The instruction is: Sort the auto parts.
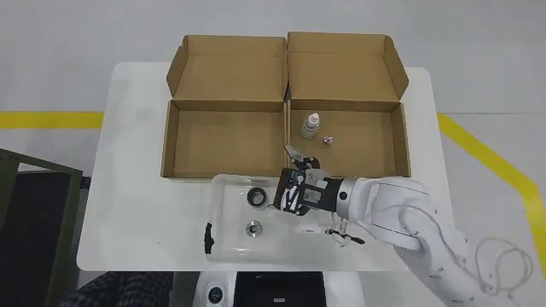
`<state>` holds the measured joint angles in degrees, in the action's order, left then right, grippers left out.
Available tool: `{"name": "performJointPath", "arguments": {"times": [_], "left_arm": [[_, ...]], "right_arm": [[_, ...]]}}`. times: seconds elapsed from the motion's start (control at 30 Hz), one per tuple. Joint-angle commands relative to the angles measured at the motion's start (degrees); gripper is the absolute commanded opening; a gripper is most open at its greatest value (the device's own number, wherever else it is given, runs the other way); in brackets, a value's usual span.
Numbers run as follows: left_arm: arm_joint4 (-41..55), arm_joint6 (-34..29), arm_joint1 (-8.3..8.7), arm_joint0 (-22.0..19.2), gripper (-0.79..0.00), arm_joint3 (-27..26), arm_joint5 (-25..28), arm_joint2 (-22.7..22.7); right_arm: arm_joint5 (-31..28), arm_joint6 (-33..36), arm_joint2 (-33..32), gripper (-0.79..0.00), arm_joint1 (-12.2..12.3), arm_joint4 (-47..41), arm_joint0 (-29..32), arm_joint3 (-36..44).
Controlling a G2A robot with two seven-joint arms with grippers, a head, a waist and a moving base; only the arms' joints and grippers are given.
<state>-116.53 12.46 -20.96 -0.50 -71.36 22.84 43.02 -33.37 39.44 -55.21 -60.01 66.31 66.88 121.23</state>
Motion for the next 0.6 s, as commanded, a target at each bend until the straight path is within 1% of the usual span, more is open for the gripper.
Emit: {"name": "performJointPath", "arguments": {"times": [0.0,0.13,0.2,0.3,0.57], "left_arm": [[0.0,0.0,0.00,0.0,0.000,0.0,0.0,0.0],[0.0,0.0,0.00,0.0,0.000,0.0,0.0,0.0],[0.0,0.0,0.00,0.0,0.000,0.0,0.0,0.0],[0.0,0.0,0.00,0.0,0.000,0.0,0.0,0.0],[0.0,0.0,0.00,0.0,0.000,0.0,0.0,0.0]], "right_arm": [[0.0,-0.1,2.3,-0.028,-0.3,0.9,-0.5,-0.5],[0.1,-0.3,6.1,-0.031,-1.1,2.5,-1.6,-1.6],[0.3,-0.2,7.6,-0.055,-1.4,3.1,-2.0,-2.2],[0.6,-0.6,9.4,-0.114,-1.9,3.5,-2.6,-3.2],[0.4,-1.2,12.4,-0.188,-2.8,4.3,-3.6,-6.3]]}}
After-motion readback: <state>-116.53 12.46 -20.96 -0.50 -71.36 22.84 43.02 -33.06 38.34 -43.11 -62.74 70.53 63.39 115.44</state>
